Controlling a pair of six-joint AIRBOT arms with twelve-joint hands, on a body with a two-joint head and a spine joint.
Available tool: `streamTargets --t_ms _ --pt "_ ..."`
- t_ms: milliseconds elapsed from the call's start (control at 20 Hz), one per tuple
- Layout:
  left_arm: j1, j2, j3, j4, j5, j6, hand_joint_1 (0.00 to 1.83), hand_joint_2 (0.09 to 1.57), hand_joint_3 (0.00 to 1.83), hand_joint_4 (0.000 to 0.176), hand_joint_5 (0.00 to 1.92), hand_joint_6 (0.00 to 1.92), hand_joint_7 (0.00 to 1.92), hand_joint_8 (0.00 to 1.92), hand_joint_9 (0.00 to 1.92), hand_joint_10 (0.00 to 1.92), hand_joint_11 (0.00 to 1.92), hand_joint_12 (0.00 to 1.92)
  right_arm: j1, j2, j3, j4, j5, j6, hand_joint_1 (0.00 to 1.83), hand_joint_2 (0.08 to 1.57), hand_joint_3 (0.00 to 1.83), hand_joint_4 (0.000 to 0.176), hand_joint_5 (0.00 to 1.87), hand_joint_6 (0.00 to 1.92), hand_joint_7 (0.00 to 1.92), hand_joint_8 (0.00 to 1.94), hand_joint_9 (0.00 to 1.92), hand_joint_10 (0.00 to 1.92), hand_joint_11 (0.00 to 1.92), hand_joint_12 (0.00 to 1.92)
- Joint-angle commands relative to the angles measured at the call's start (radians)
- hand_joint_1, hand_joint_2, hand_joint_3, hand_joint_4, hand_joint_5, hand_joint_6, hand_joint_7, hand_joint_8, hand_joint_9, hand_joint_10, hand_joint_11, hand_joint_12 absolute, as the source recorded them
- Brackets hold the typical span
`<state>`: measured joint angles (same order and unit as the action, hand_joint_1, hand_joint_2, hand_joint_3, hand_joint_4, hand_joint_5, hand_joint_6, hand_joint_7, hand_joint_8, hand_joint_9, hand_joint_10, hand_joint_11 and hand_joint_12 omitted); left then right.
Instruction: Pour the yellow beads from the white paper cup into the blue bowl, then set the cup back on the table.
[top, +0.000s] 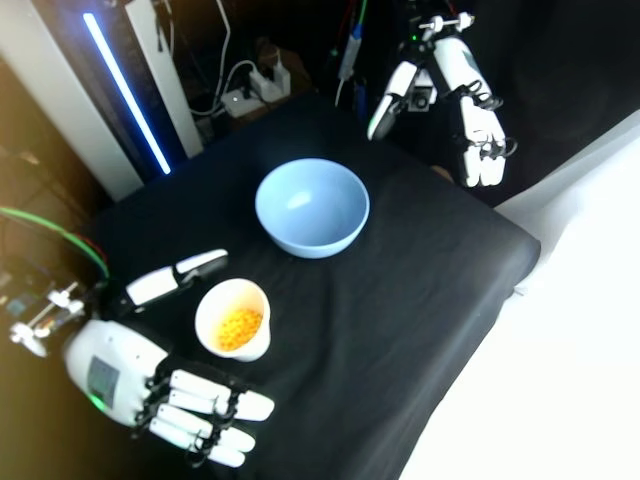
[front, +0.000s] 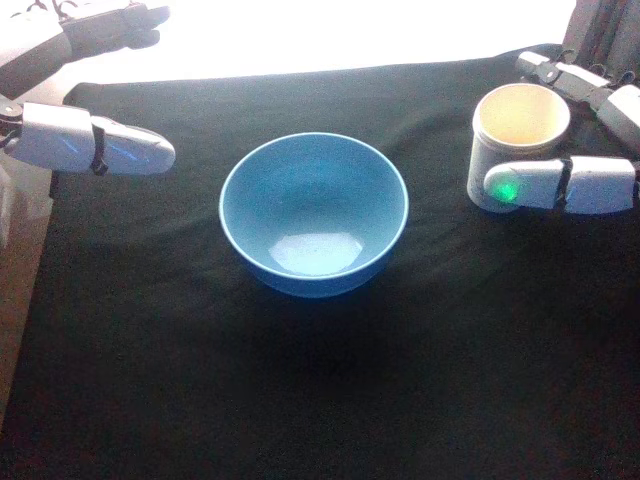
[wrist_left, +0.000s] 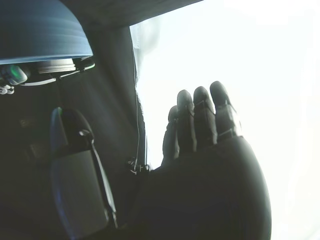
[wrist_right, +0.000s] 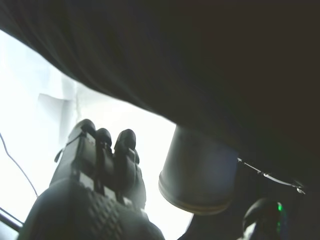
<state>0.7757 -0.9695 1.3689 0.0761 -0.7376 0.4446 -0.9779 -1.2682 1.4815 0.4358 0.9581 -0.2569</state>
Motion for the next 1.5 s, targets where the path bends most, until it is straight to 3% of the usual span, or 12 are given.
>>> streamTargets --t_ms 0,150,400,600,800,1050,1200,1250,1300,1350,1400,1450 --pt "-0.014 0.000 0.003 -0.028 -0.119 -0.011 0.78 0.85 0.00 0.025 0.16 0.00 0.31 0.00 0.20 0.00 0.00 0.37 0.003 -0.001 0.010 0.005 0.114 0.014 0.59 0.47 0.00 0.000 0.24 0.01 0.33 0.01 0.05 0.01 0.00 0.00" --pt "-0.014 0.000 0.003 -0.028 -0.122 -0.014 0.78 0.85 0.00 0.000 0.17 0.00 0.31 0.00 0.22 0.00 0.00 0.47 0.003 -0.005 0.013 0.006 0.107 0.015 0.53 0.47 0.00 0.000 0.31 0.01 0.30 0.00 0.10 0.01 0.00 0.00" --pt "-0.014 -0.001 0.003 -0.027 -0.129 -0.018 0.77 0.85 0.00 0.027 0.16 0.00 0.31 0.00 0.20 0.01 0.00 0.39 0.003 -0.013 0.022 0.008 0.089 0.017 0.58 0.48 0.00 0.000 0.26 0.01 0.29 0.01 0.06 0.01 0.00 0.00" --pt "-0.014 -0.001 0.003 -0.027 -0.132 -0.021 0.75 0.85 0.00 0.000 0.18 0.00 0.32 0.00 0.23 0.00 0.00 0.49 0.003 -0.017 0.026 0.008 0.078 0.017 0.65 0.51 0.01 0.001 0.22 0.00 0.29 0.00 0.01 0.00 0.00 0.00" --pt "-0.014 -0.004 0.003 -0.026 -0.134 -0.022 0.76 0.85 0.00 0.000 0.19 0.00 0.32 0.00 0.24 0.00 0.00 0.52 0.003 -0.021 0.030 0.008 0.068 0.017 0.68 0.52 0.01 0.000 0.25 0.01 0.32 0.01 0.05 0.02 0.00 0.00" --pt "-0.010 -0.006 0.002 -0.025 -0.157 -0.039 0.78 0.86 0.00 0.000 0.17 0.00 0.30 0.00 0.18 0.00 0.00 0.33 0.003 -0.029 0.049 0.008 0.046 0.027 0.83 0.60 0.01 0.009 0.64 0.01 0.56 0.00 0.16 0.00 0.00 0.00" --pt "-0.009 -0.006 0.002 -0.023 -0.159 -0.042 0.77 0.86 0.00 0.000 0.18 0.00 0.32 0.00 0.24 0.01 0.00 0.52 0.003 -0.032 0.055 0.008 0.042 0.029 1.02 0.73 0.01 0.000 0.97 0.01 0.78 0.01 0.37 0.01 0.00 0.00" --pt "-0.007 -0.006 0.002 -0.023 -0.158 -0.042 0.77 0.86 0.00 0.000 0.19 0.00 0.32 0.00 0.24 0.01 0.00 0.53 0.003 -0.033 0.056 0.008 0.042 0.030 1.07 0.77 0.02 0.000 1.05 0.01 0.85 0.02 0.49 0.00 0.00 0.30" --pt "-0.006 -0.006 0.002 -0.023 -0.157 -0.042 0.78 0.85 0.00 0.000 0.18 0.00 0.32 0.00 0.19 0.00 0.00 0.46 0.003 -0.033 0.056 0.008 0.041 0.031 1.12 0.91 0.02 0.096 1.36 0.12 0.96 0.02 0.59 0.01 0.00 0.68" --pt "-0.005 -0.008 0.002 -0.023 -0.156 -0.043 0.80 0.85 0.00 0.001 0.18 0.00 0.33 0.00 0.20 0.00 0.00 0.37 0.003 -0.033 0.056 0.008 0.041 0.032 1.26 0.98 0.00 0.000 1.50 0.08 1.15 0.45 0.61 0.00 0.00 0.70" --pt "-0.005 -0.008 0.002 -0.023 -0.155 -0.043 0.80 0.85 0.00 0.001 0.18 0.00 0.33 0.00 0.20 0.00 0.00 0.37 0.003 -0.033 0.056 0.008 0.041 0.033 1.26 0.98 0.00 0.000 1.50 0.08 1.15 0.45 0.61 0.00 0.00 0.70" --pt "-0.004 -0.008 0.002 -0.023 -0.155 -0.043 0.79 0.85 0.00 0.000 0.18 0.00 0.33 0.00 0.20 0.00 0.00 0.38 0.003 -0.033 0.056 0.008 0.041 0.033 1.27 0.99 0.00 0.019 1.47 0.08 1.22 0.53 0.60 0.00 0.00 0.44"
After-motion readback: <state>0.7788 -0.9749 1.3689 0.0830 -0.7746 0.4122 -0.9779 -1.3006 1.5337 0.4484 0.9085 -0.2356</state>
